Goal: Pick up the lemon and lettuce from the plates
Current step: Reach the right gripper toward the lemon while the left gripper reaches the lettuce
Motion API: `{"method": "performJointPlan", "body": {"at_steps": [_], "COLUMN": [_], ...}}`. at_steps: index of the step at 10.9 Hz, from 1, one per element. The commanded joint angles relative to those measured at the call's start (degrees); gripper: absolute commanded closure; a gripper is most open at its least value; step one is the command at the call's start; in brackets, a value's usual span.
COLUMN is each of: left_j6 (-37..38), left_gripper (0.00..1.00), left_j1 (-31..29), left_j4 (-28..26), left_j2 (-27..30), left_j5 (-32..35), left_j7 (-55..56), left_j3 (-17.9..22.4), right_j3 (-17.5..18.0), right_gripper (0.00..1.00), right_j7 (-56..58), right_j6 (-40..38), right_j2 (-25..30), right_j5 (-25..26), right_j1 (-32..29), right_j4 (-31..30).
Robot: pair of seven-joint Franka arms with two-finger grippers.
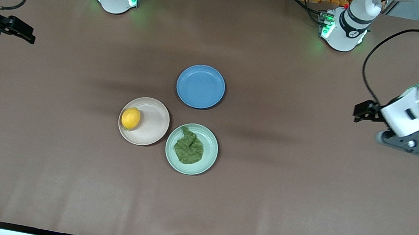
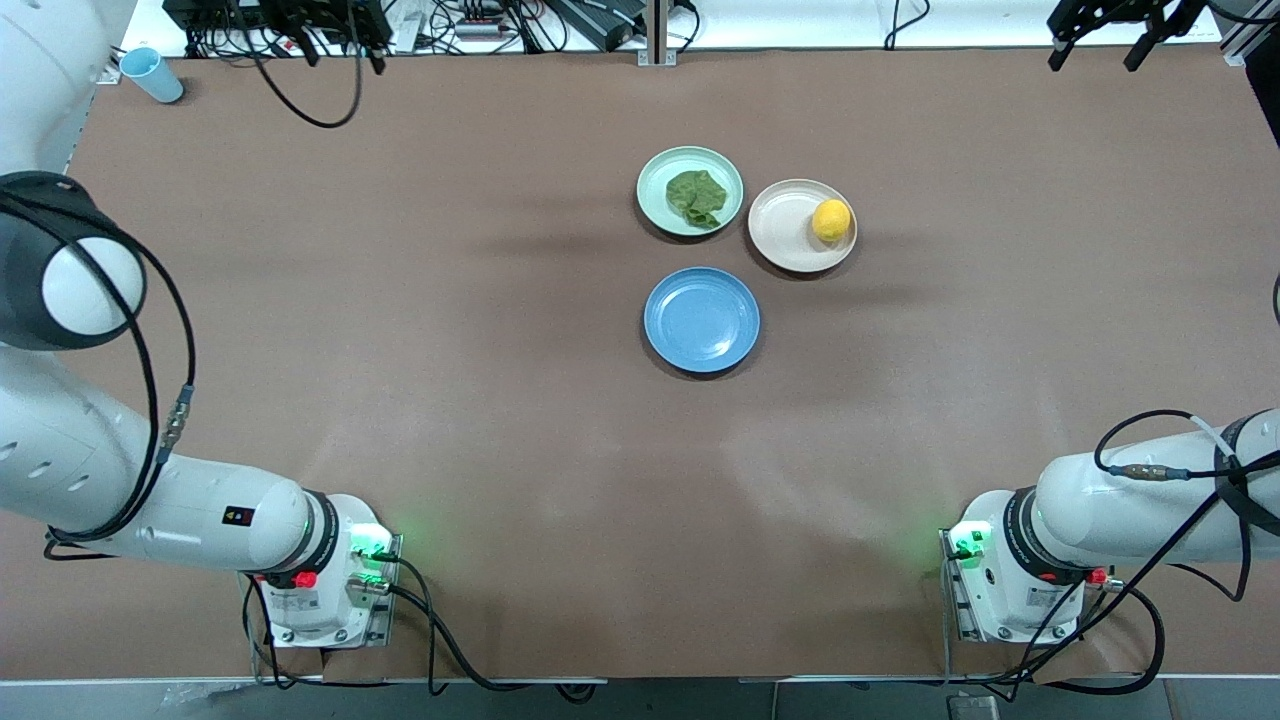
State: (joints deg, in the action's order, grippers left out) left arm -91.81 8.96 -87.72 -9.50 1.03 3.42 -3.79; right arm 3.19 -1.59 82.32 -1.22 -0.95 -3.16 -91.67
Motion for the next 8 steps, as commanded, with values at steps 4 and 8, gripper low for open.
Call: {"method": "performJointPlan", "body": {"at_steps": [4, 8], "left_j6": [-8.9, -17.9], "left_gripper": [0.00, 0.00], "left_j1": [6.8, 12.5], "left_j4": [0.6, 0.7], "left_j2": [-9.2, -14.9], "left_j5": [-2.7, -5.2], "left_j7": [9.3, 17.0], "left_j3": [-1.3, -1.3], "right_j3": [0.3, 0.3], "right_gripper": [0.00, 0.00], "right_j7": [-5.1, -11.0], "right_j6": [4.4, 12.4], "right_j2": [0.4, -0.1], "right_j5": [-0.3, -0.3], "right_j1": [3.2, 7.4], "right_j4": [-6.1, -11.6]}}
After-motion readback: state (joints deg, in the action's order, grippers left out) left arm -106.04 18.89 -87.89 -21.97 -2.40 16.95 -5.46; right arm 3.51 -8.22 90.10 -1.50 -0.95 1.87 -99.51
